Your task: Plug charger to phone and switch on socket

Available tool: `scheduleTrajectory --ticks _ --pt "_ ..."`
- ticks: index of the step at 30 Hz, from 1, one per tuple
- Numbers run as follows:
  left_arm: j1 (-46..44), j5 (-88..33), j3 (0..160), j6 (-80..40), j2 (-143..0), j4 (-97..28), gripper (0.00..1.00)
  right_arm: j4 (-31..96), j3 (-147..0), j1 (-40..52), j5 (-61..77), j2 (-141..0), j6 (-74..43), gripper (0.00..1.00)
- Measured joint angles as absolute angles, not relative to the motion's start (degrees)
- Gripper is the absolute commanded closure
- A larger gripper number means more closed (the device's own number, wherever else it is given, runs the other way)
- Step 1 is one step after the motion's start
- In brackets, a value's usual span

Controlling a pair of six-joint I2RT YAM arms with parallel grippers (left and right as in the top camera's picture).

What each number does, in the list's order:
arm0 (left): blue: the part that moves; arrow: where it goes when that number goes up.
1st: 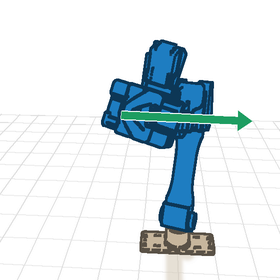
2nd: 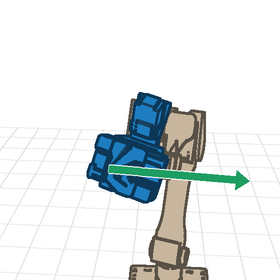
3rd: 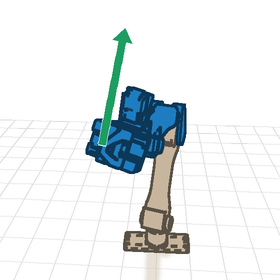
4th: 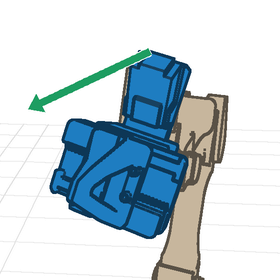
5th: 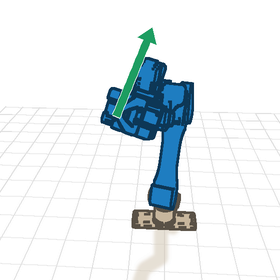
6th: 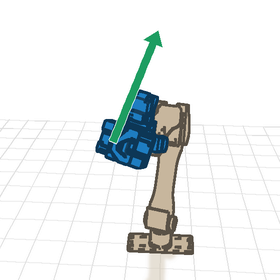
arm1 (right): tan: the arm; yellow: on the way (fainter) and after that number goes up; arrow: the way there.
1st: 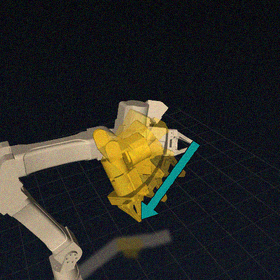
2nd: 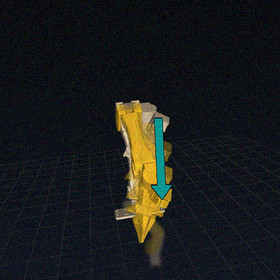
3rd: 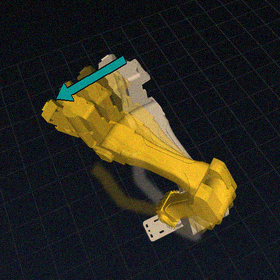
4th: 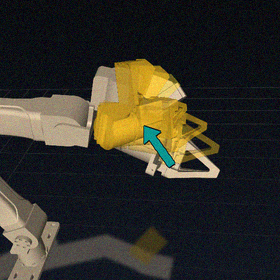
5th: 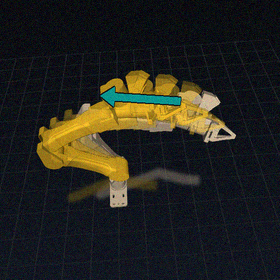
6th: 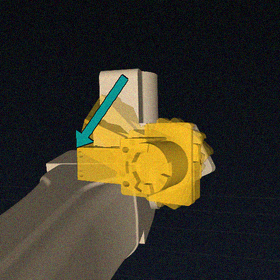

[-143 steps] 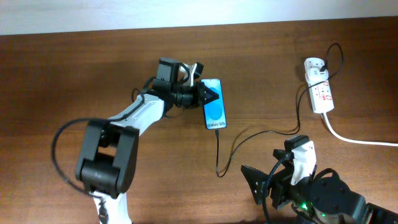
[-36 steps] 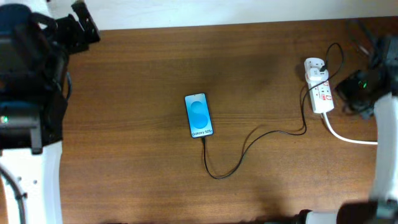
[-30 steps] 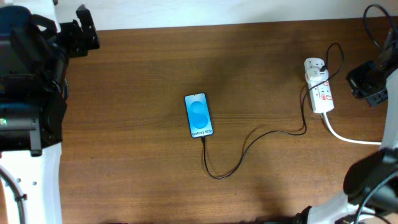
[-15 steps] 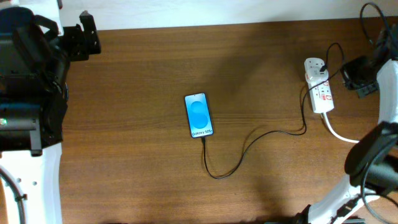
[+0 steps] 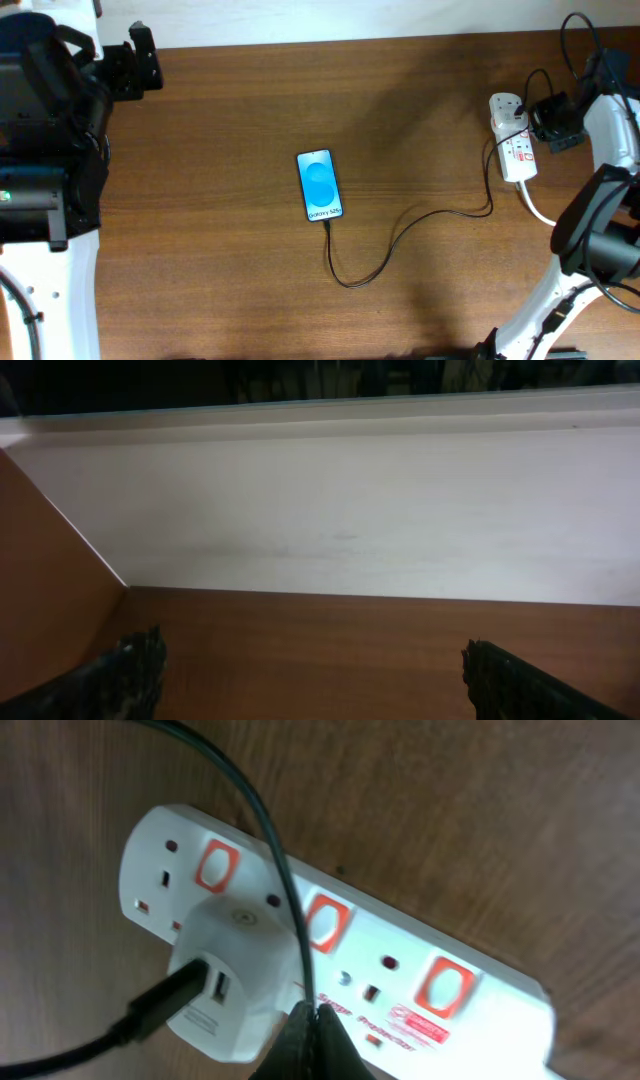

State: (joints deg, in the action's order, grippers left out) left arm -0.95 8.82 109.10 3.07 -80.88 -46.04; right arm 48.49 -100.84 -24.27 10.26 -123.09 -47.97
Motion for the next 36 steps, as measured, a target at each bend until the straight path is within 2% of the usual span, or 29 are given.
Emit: scheduleTrajectory --ticks 36 --pt "-0.95 8.82 109.10 3.07 -80.88 -46.09 0.01 43.79 -101.49 -21.39 2.59 -128.92 -51.03 0.96"
